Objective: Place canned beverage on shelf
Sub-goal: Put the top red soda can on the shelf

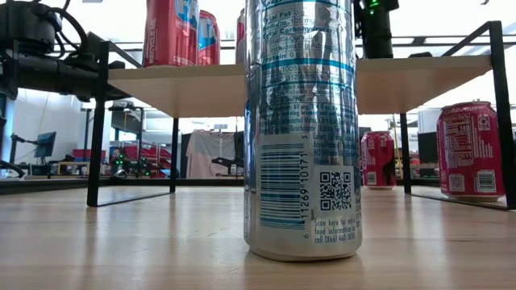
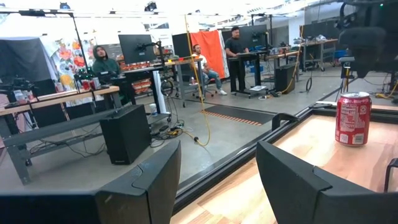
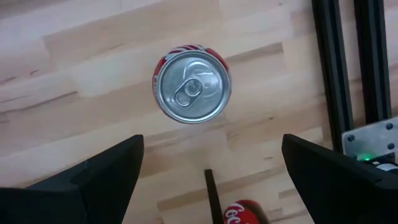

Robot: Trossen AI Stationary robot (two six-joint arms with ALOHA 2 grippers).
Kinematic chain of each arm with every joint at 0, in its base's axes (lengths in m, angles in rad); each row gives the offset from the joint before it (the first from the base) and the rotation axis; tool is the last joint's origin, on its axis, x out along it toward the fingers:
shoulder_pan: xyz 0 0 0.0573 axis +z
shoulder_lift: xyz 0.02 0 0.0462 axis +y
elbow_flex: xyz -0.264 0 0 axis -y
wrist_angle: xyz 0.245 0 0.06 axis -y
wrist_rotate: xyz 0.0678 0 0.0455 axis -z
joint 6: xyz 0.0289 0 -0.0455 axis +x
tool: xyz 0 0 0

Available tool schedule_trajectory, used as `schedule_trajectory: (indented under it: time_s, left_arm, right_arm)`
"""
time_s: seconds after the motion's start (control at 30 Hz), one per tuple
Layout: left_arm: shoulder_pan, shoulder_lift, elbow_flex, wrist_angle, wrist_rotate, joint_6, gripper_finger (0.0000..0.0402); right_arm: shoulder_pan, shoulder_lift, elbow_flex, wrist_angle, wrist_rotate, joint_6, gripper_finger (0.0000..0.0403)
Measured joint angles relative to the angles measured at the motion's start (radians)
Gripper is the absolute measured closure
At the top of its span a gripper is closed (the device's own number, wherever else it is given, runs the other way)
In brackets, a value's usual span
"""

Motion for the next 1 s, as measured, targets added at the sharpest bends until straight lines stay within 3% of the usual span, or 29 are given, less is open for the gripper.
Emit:
schedule_trajectory:
  time_s: [0.47, 0.7, 1.0]
  left_arm:
    - [0.000, 0.000, 0.000, 0.000, 0.000, 0.000, 0.0207]
    - [0.000, 0.000, 0.000, 0.000, 0.000, 0.000, 0.0207]
    - [0.000, 0.000, 0.000, 0.000, 0.000, 0.000, 0.0207]
  right_arm:
    - [-0.063, 0.158, 0.000, 0.011, -0.056, -0.039, 0.0035]
    - [-0.118, 0.182, 0.000, 0.023, -0.127, -0.112, 0.0035]
    - [-0.122, 0.182, 0.000, 0.067, -0.129, -0.156, 0.0035]
